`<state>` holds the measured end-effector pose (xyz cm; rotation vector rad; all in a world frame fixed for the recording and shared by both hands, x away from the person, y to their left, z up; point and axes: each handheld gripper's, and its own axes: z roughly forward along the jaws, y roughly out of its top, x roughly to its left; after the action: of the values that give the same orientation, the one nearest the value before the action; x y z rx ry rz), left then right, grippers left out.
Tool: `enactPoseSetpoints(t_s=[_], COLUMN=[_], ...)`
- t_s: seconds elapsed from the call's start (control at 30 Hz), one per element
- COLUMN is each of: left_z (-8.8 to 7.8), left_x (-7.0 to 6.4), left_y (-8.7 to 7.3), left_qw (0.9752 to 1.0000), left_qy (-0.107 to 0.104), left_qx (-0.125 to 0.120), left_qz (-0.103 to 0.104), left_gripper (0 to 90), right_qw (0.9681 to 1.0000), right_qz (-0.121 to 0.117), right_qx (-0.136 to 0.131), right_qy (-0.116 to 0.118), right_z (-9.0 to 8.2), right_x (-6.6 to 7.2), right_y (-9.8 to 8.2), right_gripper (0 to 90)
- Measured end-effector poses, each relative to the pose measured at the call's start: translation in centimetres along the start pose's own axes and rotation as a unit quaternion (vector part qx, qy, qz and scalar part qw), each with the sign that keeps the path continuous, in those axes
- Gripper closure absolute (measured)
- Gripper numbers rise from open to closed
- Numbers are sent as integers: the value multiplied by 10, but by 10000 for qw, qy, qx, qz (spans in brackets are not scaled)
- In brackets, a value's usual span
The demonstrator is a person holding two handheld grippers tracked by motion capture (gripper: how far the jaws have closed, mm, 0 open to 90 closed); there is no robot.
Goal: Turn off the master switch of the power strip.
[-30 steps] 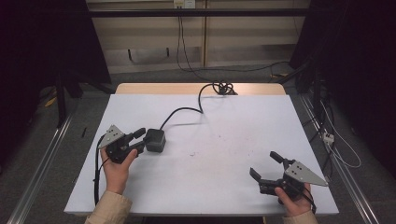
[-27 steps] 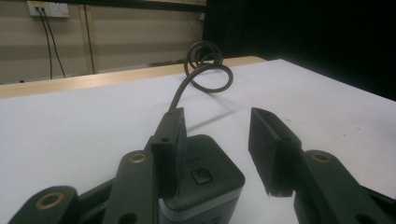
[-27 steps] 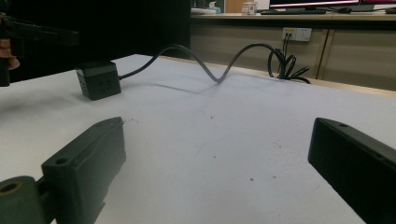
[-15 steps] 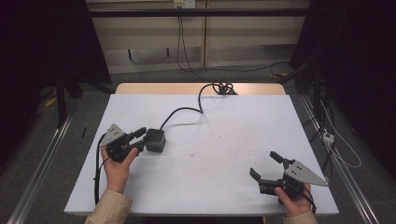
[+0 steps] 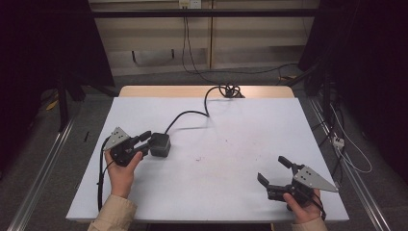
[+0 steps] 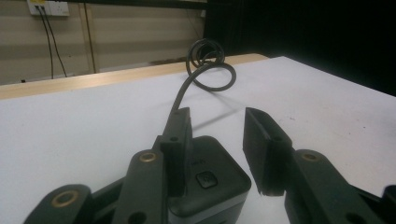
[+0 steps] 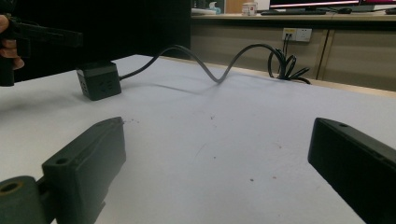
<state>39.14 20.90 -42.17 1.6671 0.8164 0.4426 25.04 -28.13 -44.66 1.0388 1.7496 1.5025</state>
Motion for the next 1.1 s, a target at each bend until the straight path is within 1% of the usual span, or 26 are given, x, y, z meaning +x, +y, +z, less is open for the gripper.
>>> enactPoseSetpoints(t_s=[0.47,0.93,0.97,1.1], left_z=[3,4,5,5], left_x=[-1,2,2,2], left_y=[0,0,0,0], left_qw=[9999,9999,9999,9999], left_qy=[50,42,13,10], left_qx=[100,147,149,166], left_qz=[54,26,38,41], left_gripper=[679,764,774,783], right_qw=[10000,10000,10000,10000], right_qz=[15,-2,-1,-5], right_qx=[-7,-1,-1,0], right_qy=[3,4,5,6], right_z=[0,0,0,0], right_x=[0,0,0,0], right_y=[0,0,0,0], right_gripper=[36,36,36,36])
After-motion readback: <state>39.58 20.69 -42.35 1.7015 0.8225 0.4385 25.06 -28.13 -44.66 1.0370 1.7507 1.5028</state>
